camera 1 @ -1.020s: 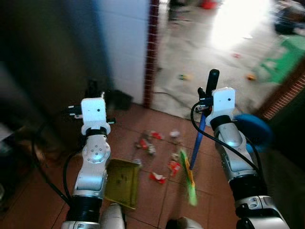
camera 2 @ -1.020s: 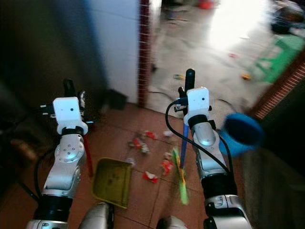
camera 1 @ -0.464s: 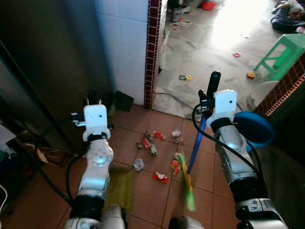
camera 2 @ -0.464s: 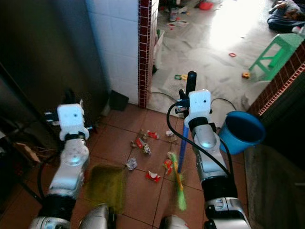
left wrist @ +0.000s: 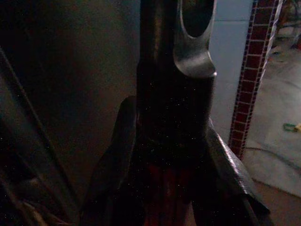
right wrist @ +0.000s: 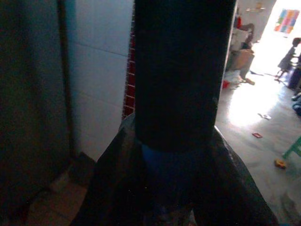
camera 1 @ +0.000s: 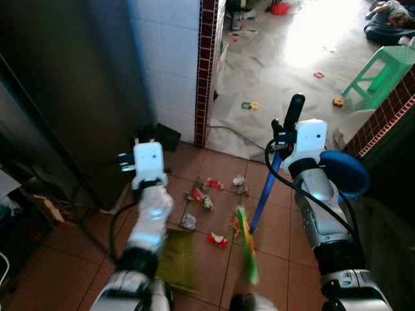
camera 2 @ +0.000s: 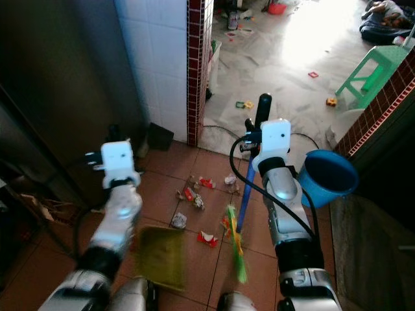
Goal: Sweep floor
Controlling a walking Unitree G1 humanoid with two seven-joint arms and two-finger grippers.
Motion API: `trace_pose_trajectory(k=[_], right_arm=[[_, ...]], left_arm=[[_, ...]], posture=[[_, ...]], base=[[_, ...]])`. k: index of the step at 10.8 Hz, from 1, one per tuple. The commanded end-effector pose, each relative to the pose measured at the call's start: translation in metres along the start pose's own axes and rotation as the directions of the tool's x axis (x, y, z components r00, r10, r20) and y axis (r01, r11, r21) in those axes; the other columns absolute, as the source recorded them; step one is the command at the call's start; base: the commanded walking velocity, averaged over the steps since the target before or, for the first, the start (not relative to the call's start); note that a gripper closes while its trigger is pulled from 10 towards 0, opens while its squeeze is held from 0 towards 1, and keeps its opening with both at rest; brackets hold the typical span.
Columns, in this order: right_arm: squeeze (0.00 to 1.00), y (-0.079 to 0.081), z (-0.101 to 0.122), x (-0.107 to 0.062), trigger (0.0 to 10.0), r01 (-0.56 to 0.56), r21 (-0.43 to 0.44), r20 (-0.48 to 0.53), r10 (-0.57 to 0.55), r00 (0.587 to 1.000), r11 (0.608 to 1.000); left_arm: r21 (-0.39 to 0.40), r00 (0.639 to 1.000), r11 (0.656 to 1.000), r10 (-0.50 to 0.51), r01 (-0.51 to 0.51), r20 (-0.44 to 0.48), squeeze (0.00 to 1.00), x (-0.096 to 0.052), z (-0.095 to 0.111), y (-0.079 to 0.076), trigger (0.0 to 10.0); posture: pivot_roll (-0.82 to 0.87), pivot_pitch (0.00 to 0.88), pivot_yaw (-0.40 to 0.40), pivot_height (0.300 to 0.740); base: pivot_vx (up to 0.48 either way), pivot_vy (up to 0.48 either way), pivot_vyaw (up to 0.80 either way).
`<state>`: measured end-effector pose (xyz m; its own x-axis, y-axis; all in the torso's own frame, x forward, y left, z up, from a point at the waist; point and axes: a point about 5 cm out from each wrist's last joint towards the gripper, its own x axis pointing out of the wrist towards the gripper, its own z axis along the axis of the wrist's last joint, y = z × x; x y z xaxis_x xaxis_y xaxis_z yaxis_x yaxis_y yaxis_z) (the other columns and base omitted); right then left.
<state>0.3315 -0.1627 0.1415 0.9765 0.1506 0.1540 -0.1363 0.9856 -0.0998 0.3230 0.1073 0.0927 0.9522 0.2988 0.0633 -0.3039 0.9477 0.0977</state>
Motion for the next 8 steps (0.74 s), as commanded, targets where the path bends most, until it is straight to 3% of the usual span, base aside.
trace_pose_trajectory(k=[1, 4, 5, 6, 7, 8], right_arm=[[0.0, 0.001, 0.016, 0.005, 10.0, -0.008, -0.004, 0.065, 0.008, 0.998, 1.0], [0.0, 0.011, 0.016, 0.007, 10.0, -0.044, 0.012, 0.065, 0.043, 0.997, 0.999], [0.0, 0.015, 0.014, 0.007, 10.0, -0.062, 0.041, 0.048, 0.06, 0.997, 0.997], [0.0, 0.016, 0.011, 0.008, 10.0, -0.065, 0.082, 0.027, 0.063, 0.998, 0.995], [0.0, 0.026, 0.012, 0.009, 10.0, -0.135, 0.194, 0.024, 0.133, 0.991, 0.972], [0.0, 0.037, 0.019, 0.01, 10.0, -0.205, 0.223, 0.052, 0.199, 0.979, 0.953]], left_arm=[[-0.036, 0.999, 0.999, 0.018, -0.016, 0.045, 0.0, 0.004, 0.01, -0.003, 10.0], [-0.004, 0.998, 1.0, 0.022, -0.021, 0.062, 0.0, 0.002, 0.005, -0.011, 10.0], [-0.03, 0.999, 1.0, 0.011, -0.009, 0.053, 0.0, 0.001, 0.004, -0.013, 10.0], [-0.044, 0.999, 0.999, 0.022, -0.021, 0.034, 0.0, 0.001, 0.002, -0.015, 10.0], [-0.057, 1.0, 0.998, 0.029, -0.029, -0.011, 0.0, -0.001, -0.004, -0.017, 10.0], [-0.046, 1.0, 0.999, 0.029, -0.029, -0.005, 0.0, -0.001, -0.004, -0.017, 10.0]], posture=[[-0.01, 0.071, -0.053, 0.74], [-0.01, 0.068, -0.057, 0.74], [-0.01, 0.065, -0.058, 0.74], [-0.01, 0.062, -0.067, 0.74], [-0.02, 0.054, -0.063, 0.74], [-0.02, 0.05, -0.057, 0.74]], base=[[0.0, 0.0, 0.0], [0.0, 0.0, 0.0], [0.0, 0.0, 0.0], [0.0, 0.0, 0.0], [0.0, 0.0, 0.0], [0.0, 0.0, 0.0]])
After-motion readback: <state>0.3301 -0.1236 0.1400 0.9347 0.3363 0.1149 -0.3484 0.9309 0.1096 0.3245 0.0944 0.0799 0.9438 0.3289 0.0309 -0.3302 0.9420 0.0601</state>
